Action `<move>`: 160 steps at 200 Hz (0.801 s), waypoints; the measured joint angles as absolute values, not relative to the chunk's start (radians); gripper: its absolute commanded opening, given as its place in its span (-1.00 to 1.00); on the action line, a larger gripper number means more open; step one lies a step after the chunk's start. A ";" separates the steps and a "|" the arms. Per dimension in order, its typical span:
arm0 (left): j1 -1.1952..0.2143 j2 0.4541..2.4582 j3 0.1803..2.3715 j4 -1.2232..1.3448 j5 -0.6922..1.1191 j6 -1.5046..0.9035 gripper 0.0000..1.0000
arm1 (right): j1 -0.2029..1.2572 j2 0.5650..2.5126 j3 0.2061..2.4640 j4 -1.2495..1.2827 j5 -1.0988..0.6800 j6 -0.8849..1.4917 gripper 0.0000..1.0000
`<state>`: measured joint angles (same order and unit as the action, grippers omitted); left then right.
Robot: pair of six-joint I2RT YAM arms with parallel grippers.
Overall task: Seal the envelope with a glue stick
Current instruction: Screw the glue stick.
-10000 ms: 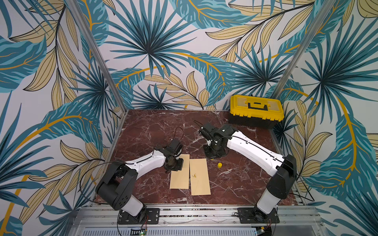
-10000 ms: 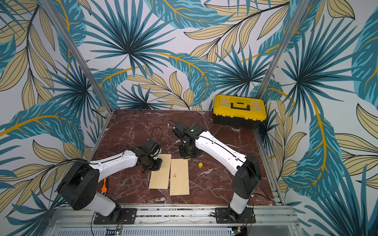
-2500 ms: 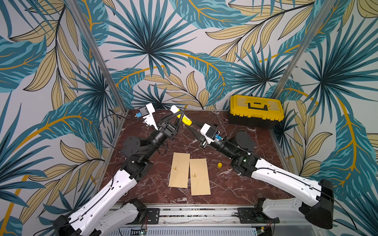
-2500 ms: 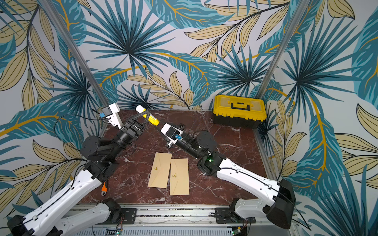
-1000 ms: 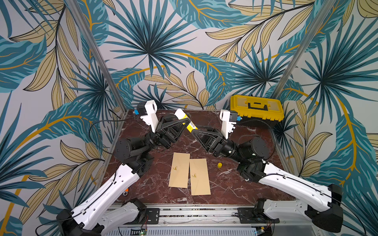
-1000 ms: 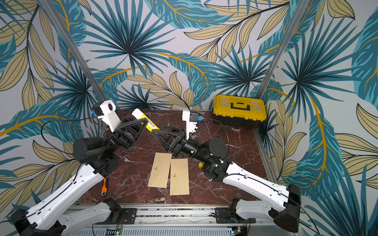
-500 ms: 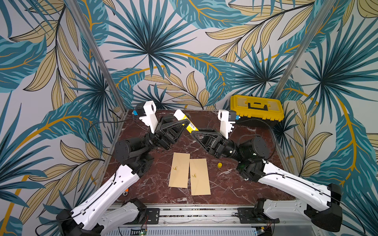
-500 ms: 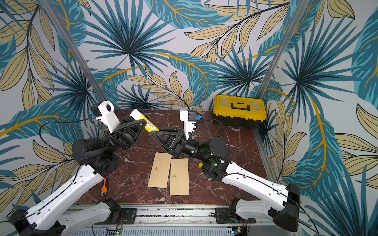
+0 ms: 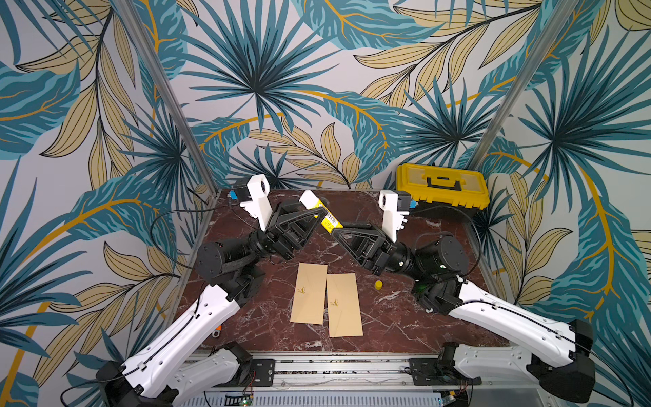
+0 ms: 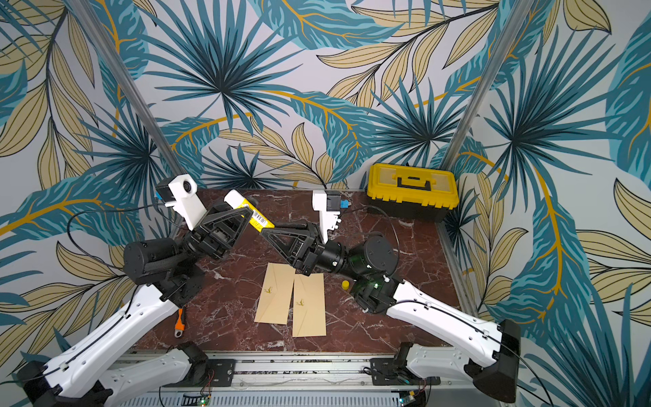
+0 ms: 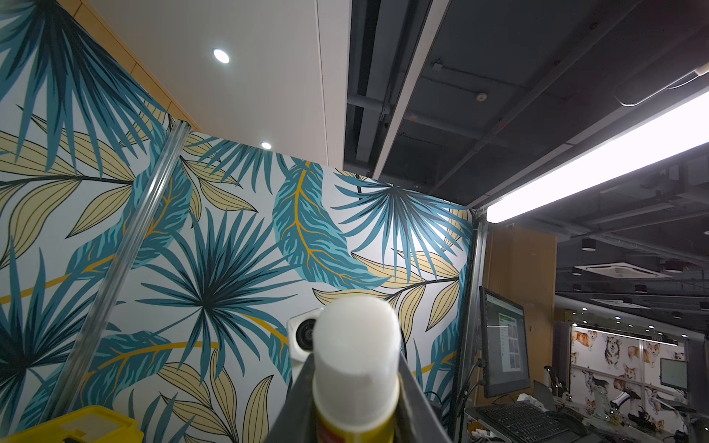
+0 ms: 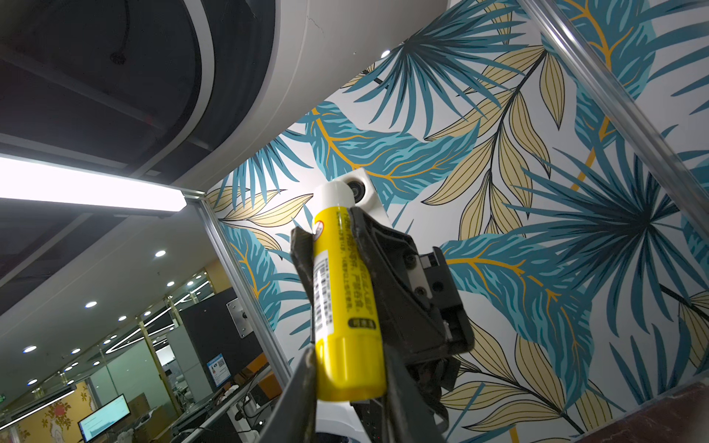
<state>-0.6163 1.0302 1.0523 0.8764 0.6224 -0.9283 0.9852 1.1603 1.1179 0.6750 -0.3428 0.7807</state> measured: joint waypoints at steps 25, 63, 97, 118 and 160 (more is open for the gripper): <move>-0.617 1.030 1.052 0.876 0.622 -0.928 -1.00 | 0.984 1.160 1.118 0.675 -0.347 0.776 -0.56; -0.617 1.029 1.052 0.874 0.620 -0.928 -1.00 | 0.984 1.159 1.118 0.670 -0.342 0.738 -0.78; -0.617 1.026 1.052 0.817 0.593 -0.907 -1.00 | 0.986 1.135 1.118 0.593 -0.270 0.552 -0.78; -0.618 1.013 1.052 0.757 0.556 -0.880 -1.00 | 0.987 1.137 1.118 0.573 -0.231 0.358 -0.88; -0.617 0.957 1.009 0.686 0.426 -0.840 -1.00 | 0.987 1.199 1.138 0.603 -0.193 -0.096 -0.93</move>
